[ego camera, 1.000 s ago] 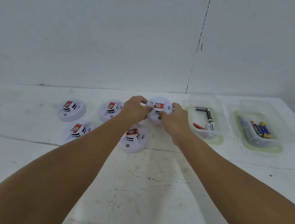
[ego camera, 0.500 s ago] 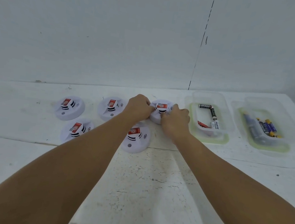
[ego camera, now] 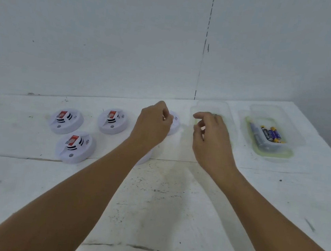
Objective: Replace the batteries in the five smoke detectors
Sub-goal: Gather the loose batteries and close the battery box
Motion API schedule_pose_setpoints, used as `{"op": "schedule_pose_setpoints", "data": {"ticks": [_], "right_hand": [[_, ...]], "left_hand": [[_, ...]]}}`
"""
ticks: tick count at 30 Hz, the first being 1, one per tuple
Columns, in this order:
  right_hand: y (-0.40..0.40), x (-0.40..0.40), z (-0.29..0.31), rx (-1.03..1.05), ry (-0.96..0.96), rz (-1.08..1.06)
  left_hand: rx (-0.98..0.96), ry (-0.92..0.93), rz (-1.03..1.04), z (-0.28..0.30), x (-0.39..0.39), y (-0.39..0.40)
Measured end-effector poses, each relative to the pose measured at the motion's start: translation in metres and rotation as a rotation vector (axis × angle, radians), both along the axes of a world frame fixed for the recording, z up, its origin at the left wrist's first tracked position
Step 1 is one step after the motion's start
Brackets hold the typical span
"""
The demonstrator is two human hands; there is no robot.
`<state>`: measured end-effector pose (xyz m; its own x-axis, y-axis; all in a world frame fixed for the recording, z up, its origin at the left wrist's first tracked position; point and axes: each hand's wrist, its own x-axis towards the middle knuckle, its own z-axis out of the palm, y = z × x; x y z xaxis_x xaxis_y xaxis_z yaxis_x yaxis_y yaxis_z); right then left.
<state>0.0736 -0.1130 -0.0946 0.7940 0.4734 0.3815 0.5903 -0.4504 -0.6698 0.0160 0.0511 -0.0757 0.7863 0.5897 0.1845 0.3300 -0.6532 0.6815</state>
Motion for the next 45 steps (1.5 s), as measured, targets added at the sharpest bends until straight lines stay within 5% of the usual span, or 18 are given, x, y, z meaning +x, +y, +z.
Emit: {"op": "schedule_pose_setpoints", "data": {"ticks": [6,11,20,32,35,38,42,45], "right_hand": [[-0.049,0.043,0.004,-0.36,-0.16,-0.17],[-0.073,0.053,-0.01,-0.508,-0.172,-0.112],[-0.076,0.032,-0.018,-0.43,-0.197,0.039],[-0.069,-0.026,-0.013,-0.33,-0.13,0.216],[-0.075,-0.026,-0.014,-0.233,-0.112,0.112],[-0.078,-0.021,-0.014,-0.093,0.013,-0.092],[-0.085,-0.015,-0.015,0.014,0.478,-0.119],[-0.087,-0.018,-0.017,-0.049,0.503,-0.122]], "left_hand": [[-0.096,0.125,-0.082,-0.011,-0.011,-0.051],[-0.318,0.205,-0.095,-0.021,-0.02,-0.076],[-0.724,0.112,0.033,-0.021,-0.029,-0.1],[-0.723,0.067,0.097,-0.027,-0.049,-0.108],[-0.695,0.089,0.105,-0.026,-0.06,-0.101],[-0.673,0.107,0.108,-0.024,-0.07,-0.091],[-0.65,0.146,0.105,-0.023,-0.079,-0.084],[-0.656,0.142,0.113,-0.021,-0.081,-0.082]]}}
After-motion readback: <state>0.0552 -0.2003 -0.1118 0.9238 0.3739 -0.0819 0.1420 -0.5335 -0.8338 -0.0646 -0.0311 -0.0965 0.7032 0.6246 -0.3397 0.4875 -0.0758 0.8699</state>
